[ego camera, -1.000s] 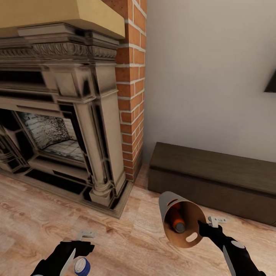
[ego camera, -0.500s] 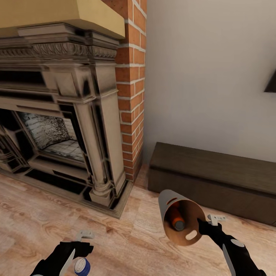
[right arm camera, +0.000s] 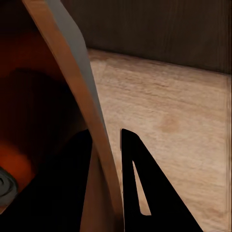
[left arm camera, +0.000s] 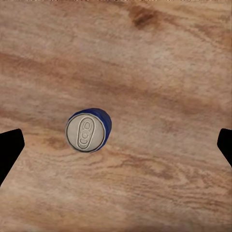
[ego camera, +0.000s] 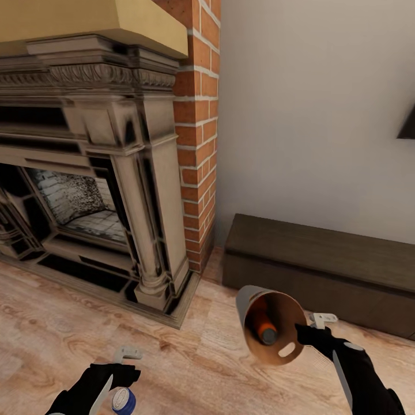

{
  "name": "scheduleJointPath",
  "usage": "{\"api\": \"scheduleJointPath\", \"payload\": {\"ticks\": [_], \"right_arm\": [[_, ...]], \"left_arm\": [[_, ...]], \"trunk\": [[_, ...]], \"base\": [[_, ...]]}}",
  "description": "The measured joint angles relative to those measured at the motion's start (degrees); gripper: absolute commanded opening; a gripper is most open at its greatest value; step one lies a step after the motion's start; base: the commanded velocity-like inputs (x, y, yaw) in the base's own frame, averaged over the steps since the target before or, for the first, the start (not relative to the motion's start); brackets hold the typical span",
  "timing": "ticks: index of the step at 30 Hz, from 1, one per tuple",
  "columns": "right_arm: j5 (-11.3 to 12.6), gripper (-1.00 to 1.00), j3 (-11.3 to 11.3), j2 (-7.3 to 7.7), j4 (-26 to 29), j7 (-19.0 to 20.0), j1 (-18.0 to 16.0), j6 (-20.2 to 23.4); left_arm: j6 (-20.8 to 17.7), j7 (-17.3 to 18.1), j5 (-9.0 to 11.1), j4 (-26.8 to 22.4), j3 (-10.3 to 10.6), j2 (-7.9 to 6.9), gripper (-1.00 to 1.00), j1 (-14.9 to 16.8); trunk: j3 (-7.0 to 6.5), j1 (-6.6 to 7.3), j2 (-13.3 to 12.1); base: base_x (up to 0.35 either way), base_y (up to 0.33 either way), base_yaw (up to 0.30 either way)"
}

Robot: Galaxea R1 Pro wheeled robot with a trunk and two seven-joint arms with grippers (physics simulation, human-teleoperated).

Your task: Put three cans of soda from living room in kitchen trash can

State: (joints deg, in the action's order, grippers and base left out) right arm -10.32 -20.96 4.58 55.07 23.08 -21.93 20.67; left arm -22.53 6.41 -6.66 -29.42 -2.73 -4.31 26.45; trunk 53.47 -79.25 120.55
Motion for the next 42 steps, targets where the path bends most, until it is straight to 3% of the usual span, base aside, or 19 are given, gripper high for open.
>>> {"api": "scheduleJointPath", "payload": {"ticks": [6,8,10,12,14,15,17,24,27,33,36,39,42], "right_arm": [[-0.25,-1.00,2.60,-0.04,9.83,0.05,-0.02,11.45],[0.81,-1.00,3.26,-0.07,11.27,0.13,-0.01,12.78],[-0.40,-1.00,4.40,-0.61,13.32,-0.02,-0.07,14.05],[0.53,-1.00,5.42,-1.10,14.48,0.10,-0.14,15.72],[0.69,-1.00,6.10,-1.33,15.47,0.09,-0.23,16.55],[-0.81,-1.00,7.05,-1.65,17.07,-0.11,-0.30,17.31],[0.89,-1.00,7.74,-1.89,18.38,0.01,-0.37,18.36],[0.49,-1.00,11.03,-2.68,22.31,-0.10,-1.19,21.56],[0.28,-1.00,11.32,-2.71,22.93,-0.14,-1.33,22.27],[0.21,-1.00,12.85,-2.73,28.42,0.04,-1.36,27.98],[0.74,-1.00,13.18,-2.73,29.43,0.10,-1.34,28.62],[-0.58,-1.00,13.28,-2.67,30.34,-0.05,-1.34,28.64],[0.18,-1.00,13.35,-2.66,30.74,0.05,-1.33,28.94]], "left_arm": [[0.10,0.01,-0.02,0.04,0.00,0.01,1.00,0.00],[0.12,0.01,-0.03,0.06,0.00,0.01,1.00,0.00],[0.05,0.01,-0.03,0.05,0.04,-0.04,1.00,0.00],[0.02,0.01,-0.03,0.05,0.06,-0.05,1.00,0.01],[-0.06,0.01,0.01,0.01,0.08,-0.08,1.00,0.00],[-0.09,0.01,0.04,-0.01,0.08,-0.12,1.00,0.00],[-0.06,0.01,0.05,-0.01,0.09,-0.12,1.00,0.00],[0.17,0.01,0.14,-0.02,0.09,-0.17,1.00,0.00],[0.19,0.01,0.15,-0.03,0.09,-0.17,1.00,0.00],[0.28,0.01,0.23,-0.03,0.02,-0.17,1.00,0.00],[0.29,0.01,0.23,-0.02,0.01,-0.17,1.00,0.00],[0.29,0.01,0.24,-0.03,0.00,-0.17,1.00,0.00],[0.29,0.01,0.24,-0.02,0.00,-0.17,1.00,0.00]], "trunk": [[0.00,0.00,0.00],[0.35,-0.43,0.79],[0.72,-0.87,1.59],[1.07,-1.31,2.39],[1.43,-1.75,3.19],[1.62,-1.97,3.59],[1.97,-2.41,4.40],[3.23,-3.95,7.20],[3.77,-4.61,8.41],[3.77,-4.61,8.42],[3.95,-4.83,8.81],[4.49,-5.49,10.01],[5.02,-6.15,11.21]], "base": [[0.000,0.000,0.000],[0.000,0.000,0.000],[0.000,0.000,0.000],[0.000,0.000,0.000],[0.000,0.000,0.000],[0.000,0.000,0.000],[0.000,0.000,0.000],[0.000,0.000,0.000],[0.000,0.000,0.000],[0.000,0.000,0.000],[0.000,0.000,0.000],[0.000,0.000,0.000],[0.000,0.000,0.000]]}}
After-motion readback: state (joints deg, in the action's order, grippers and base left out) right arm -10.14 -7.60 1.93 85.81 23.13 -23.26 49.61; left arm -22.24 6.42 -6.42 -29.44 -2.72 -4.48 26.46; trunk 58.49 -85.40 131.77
